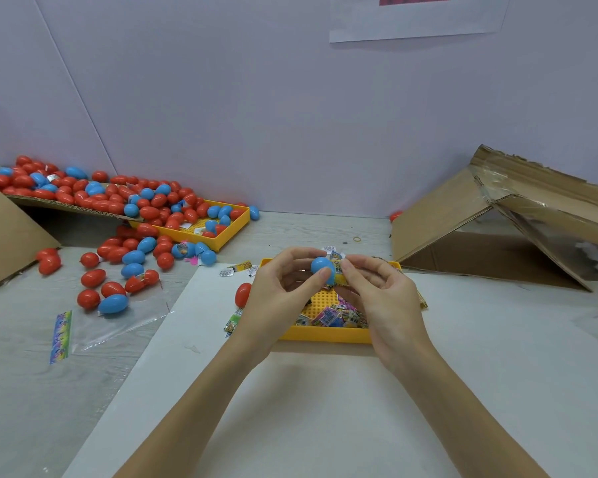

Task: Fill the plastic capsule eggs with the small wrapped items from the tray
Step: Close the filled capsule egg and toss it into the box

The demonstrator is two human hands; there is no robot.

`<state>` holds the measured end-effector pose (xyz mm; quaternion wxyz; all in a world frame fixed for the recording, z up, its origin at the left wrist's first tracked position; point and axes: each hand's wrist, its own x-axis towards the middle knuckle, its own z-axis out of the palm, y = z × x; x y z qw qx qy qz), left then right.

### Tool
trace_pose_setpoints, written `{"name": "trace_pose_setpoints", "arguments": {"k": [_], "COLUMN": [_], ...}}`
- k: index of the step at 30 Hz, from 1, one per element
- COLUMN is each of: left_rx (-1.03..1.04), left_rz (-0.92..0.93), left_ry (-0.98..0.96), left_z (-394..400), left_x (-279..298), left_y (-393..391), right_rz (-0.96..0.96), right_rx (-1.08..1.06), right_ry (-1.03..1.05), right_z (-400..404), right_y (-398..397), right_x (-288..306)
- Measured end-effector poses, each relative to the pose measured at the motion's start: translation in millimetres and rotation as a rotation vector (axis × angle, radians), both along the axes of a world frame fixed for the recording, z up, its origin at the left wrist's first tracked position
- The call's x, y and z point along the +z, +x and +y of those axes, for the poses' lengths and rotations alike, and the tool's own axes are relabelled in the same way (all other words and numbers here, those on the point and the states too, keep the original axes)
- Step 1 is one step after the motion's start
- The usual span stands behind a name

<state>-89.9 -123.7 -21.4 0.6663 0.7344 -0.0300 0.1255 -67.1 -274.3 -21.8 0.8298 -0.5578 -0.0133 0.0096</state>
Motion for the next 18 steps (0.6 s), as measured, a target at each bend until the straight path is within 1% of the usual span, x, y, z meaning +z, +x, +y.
{"name": "trace_pose_setpoints", "arguments": {"k": [10, 18], "left_rx": [-0.010, -0.005], "left_rz": [-0.002, -0.038], "left_ry": [0.038, 0.029], "left_z": [0.1, -0.4], "left_x": [-2.4, -3.2], "left_y": [1.5, 0.6], "right_rz": [0.004, 0.002], "right_rx": [-0.017, 0.037], "right_ry": [-0.019, -0.055], "right_z": [0.9, 0.0], "right_y": [0.1, -0.6], "right_x": [-1.0, -0.7]}}
